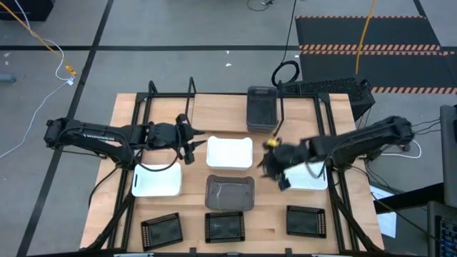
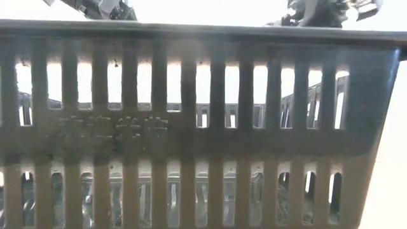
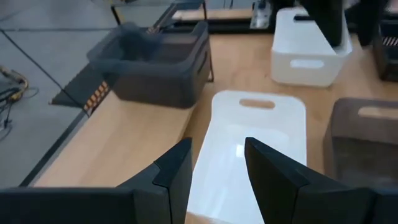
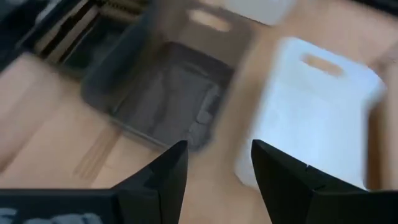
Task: Stack baskets on shelf by color
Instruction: Stack the gray bin into the gray bin on the shelf
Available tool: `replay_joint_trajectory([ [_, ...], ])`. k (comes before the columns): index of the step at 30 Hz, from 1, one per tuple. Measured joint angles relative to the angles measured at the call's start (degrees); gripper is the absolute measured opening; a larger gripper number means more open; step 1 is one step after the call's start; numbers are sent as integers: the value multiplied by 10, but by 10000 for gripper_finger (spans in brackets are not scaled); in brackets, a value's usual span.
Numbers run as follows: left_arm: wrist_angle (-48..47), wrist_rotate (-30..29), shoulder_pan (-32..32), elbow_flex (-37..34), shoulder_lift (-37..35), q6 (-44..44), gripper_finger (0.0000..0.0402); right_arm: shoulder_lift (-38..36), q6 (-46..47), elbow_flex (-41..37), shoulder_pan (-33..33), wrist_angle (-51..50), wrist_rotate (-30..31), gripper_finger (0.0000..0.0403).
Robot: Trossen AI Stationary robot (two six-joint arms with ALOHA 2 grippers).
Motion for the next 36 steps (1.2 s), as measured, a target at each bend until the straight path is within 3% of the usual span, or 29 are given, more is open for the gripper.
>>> replay_joint_trajectory([
  [7,13,1,-11,0,0,-4,147,105,-179,49,81,-17,84,168],
  [15,14,1,-17,0,0,-8,147,164,-339,50,78,-28,86,133],
  [25,18,0,-17,0,0,-8,147,176,-371,50,57,-26,85,52],
  [30,18,0,-16,0,0,-10,147,176,-382,51,42,-30,14,8],
  [36,18,0,-16,0,0,-12,147,170,-395,50,37,-32,-75,2],
])
